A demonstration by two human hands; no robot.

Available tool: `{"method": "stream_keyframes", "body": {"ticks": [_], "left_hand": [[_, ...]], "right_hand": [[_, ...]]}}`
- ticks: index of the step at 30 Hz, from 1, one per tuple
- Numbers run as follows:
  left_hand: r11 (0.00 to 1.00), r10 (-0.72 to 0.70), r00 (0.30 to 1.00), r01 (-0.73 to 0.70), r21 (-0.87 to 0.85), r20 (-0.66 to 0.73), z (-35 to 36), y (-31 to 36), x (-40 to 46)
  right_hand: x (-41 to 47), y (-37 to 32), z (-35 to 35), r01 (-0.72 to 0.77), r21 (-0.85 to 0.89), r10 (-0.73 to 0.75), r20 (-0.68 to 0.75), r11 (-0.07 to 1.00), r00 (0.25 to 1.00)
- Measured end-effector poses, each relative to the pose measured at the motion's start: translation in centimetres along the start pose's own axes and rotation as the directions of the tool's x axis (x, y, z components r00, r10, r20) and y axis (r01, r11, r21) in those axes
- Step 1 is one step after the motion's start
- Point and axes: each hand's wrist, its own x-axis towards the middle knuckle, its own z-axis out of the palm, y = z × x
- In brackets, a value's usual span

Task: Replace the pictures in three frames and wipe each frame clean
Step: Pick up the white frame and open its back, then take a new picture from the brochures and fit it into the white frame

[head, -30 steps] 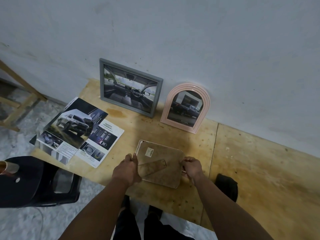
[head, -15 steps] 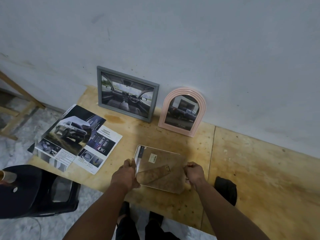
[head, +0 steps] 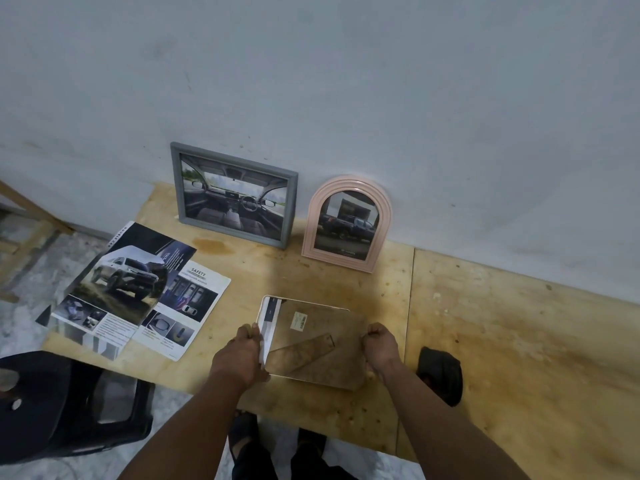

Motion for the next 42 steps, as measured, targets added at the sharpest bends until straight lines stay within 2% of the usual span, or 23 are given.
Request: {"method": "stream_keyframes", "body": {"ticks": [3, 11, 19, 30, 42], "left_hand": [[1.000, 0.004, 1.000, -0.004, -0.005, -0.004, 0.0, 0.1, 0.0], [0.999, 0.015, 1.000, -0.015, -0.041, -0.015, 0.1, -0.2, 0.0], [0.997, 0.068, 0.996, -0.070, -0.044, -0.053, 0.9, -1.3, 0.4], [0.997, 0.077, 0.997, -0.077, 0.013, -0.027, 0.6, -1.0, 0.0], [0.996, 0.071, 0.997, -0.070, 0.056, -0.024, 0.7, -0.9, -0.2]], "right_hand": [[-0.3, 0.4, -0.5, 0.018, -0.013, -0.018, -0.013, 1.000, 1.000], [-0.1, 1.3, -3.6, 0.000, 0.114, 0.006, -0.052, 0.994, 0.999], [1.1, -1.0, -10.6, 0.050, 0.136, -0.027, -0.166, 0.989, 0.986], [4.4, -3.3, -20.9, 0.042, -0.022, -0.047, -0.392, 0.999, 0.919], [4.5, -5.0, -26.5, 0.063, -0.003, -0.055, -0.509, 0.998, 0.859]]}}
